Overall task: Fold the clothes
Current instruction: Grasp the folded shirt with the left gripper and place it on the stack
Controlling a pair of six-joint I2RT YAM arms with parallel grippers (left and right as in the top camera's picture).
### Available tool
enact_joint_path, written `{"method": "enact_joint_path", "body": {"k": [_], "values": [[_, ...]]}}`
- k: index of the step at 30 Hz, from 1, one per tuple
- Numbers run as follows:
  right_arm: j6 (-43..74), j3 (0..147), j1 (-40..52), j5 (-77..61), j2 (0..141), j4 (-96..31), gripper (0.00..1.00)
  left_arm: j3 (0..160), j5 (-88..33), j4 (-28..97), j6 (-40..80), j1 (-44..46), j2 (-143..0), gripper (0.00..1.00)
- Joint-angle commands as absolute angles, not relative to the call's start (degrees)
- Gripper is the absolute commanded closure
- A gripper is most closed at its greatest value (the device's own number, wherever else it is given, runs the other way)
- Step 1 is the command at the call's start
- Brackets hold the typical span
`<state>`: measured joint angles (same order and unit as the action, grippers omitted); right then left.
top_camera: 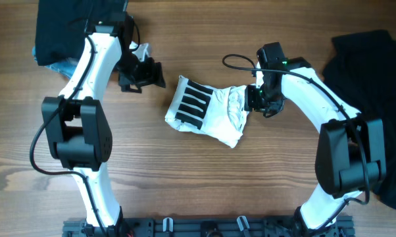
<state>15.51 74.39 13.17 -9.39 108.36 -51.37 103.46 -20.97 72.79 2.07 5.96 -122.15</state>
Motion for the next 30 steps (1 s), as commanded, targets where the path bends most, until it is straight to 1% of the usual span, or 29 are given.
{"method": "enact_joint_path", "body": {"k": [1, 3, 6, 13, 14, 15, 16, 17, 18, 20, 22, 23, 25, 26, 28, 30], "values": [[20.88, 75.42, 11.70, -9.43, 106.59, -51.20, 0.47, 103.04, -29.43, 71.00, -5.50, 7.99, -121.60, 0.00], [20.49, 75.42, 9.78, -11.68, 106.59, -50.68, 0.47, 102.94, -29.58, 69.76, -7.90, 9.89, -122.69, 0.00], [9.26, 75.42, 7.92, -21.32, 106.59, -49.80, 0.47, 101.49, -29.82, 67.79, -8.62, 13.02, -125.89, 0.00], [7.68, 75.42, 7.90, -22.15, 106.59, -50.37, 0.49, 98.50, -32.01, 67.51, -8.60, 15.92, -134.13, 0.02], [7.68, 75.42, 7.90, -22.13, 106.59, -50.37, 0.49, 98.45, -32.80, 67.79, -8.60, 16.05, -134.63, 0.08], [7.66, 75.42, 7.90, -22.13, 106.59, -50.35, 0.49, 98.45, -34.17, 67.92, -8.60, 16.34, -135.04, 0.25], [7.66, 75.42, 7.90, -22.11, 106.59, -50.30, 0.49, 98.45, -34.61, 67.85, -8.62, 16.49, -135.04, 0.46], [7.64, 75.42, 7.90, -22.11, 106.59, -50.30, 0.49, 98.48, -34.72, 67.66, -8.62, 16.73, -135.02, 0.73], [7.64, 75.42, 7.90, -22.09, 106.59, -50.33, 0.49, 98.48, -35.03, 67.72, -8.62, 16.91, -135.00, 0.96], [7.68, 75.42, 7.90, -22.09, 106.59, -50.17, 0.48, 98.94, -37.54, 70.26, -9.08, 16.56, -135.00, 0.96], [9.08, 75.42, 7.90, -22.11, 106.59, -50.22, 0.48, 102.02, -37.50, 75.20, -10.87, 15.29, -134.89, 0.96], [9.41, 75.42, 7.88, -22.11, 106.59, -50.39, 0.49, 104.86, -37.47, 78.26, -11.49, 14.24, -134.89, 0.96], [11.14, 75.42, 7.77, -22.06, 106.59, -50.78, 0.51, 116.44, -37.54, 84.77, -11.55, 9.93, -134.89, 0.96], [11.42, 75.42, 7.70, -22.09, 106.59, -50.76, 0.52, 120.22, -37.78, 85.84, -11.03, 8.54, -134.89, 0.96], [12.45, 75.42, 7.46, -22.13, 106.59, -50.11, 0.52, 132.51, -39.09, 85.23, -9.72, 4.16, -134.89, 0.96], [14.06, 75.42, 7.46, -22.13, 106.59, -49.69, 0.52, 140.84, -40.32, 79.88, -9.56, 1.15, -134.89, 0.96]]}}
